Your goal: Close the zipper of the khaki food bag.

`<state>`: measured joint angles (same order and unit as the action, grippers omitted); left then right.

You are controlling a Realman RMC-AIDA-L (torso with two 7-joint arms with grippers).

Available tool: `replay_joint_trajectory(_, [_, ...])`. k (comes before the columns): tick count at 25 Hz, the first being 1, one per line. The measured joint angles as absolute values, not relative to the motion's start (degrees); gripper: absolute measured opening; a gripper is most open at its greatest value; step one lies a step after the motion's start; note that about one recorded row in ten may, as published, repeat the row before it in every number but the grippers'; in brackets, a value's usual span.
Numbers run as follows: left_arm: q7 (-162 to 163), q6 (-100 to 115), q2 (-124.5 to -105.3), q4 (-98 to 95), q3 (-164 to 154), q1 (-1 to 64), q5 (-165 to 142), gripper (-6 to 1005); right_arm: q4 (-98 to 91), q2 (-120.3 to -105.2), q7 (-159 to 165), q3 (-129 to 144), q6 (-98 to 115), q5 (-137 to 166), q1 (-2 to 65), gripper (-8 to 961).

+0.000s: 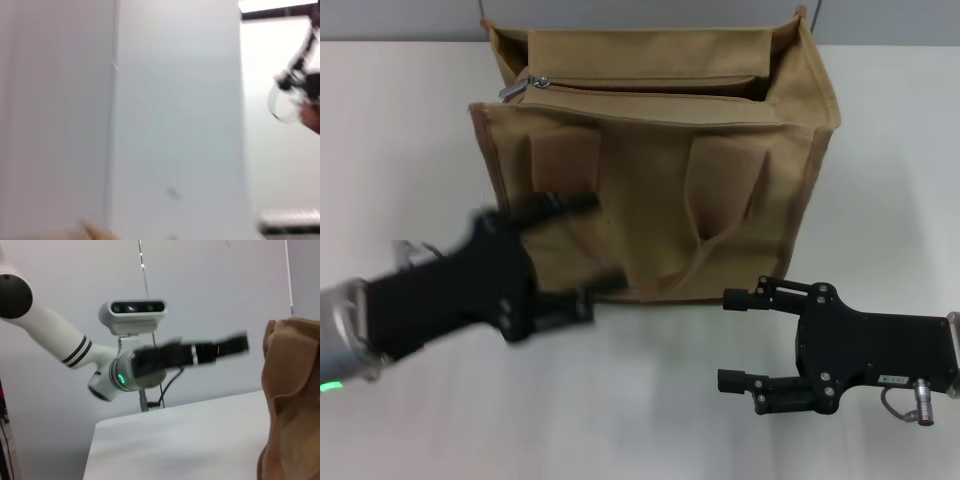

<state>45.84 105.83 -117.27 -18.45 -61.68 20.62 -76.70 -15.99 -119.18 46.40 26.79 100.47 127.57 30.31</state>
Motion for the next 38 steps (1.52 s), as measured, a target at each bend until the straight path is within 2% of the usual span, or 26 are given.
replay_joint_trajectory(4, [42.2, 109.9, -118.76, -16.7, -49.9, 20.1, -76.5, 827, -15.9, -119.18, 46.4, 26.8, 100.5, 127.3, 30.2, 826])
replay_joint_trajectory(15, [41.3, 109.3, -118.59, -10.0, -33.8, 21.4, -70.2, 825, -16.0, -119.18, 46.4, 26.8, 100.9, 126.2, 29.1, 826])
replay_joint_trajectory(23, [41.9, 94.4, -117.60, -13.9, -30.1, 19.9, -71.1, 823, -16.0, -119.15, 46.6, 26.8, 101.0, 125.9, 28.9, 826])
replay_joint_trajectory(31, [41.7, 91.6, -115.94, -16.5, -30.2, 19.3, -81.0, 820, -16.0, -118.98, 46.6, 26.8, 101.0, 125.9, 28.7, 826])
replay_joint_trajectory(38, [41.7, 90.4, -115.41, -18.7, -30.1, 20.6, -88.9, 818, -17.6, -118.89, 46.7, 27.2, 101.2, 126.0, 28.0, 826])
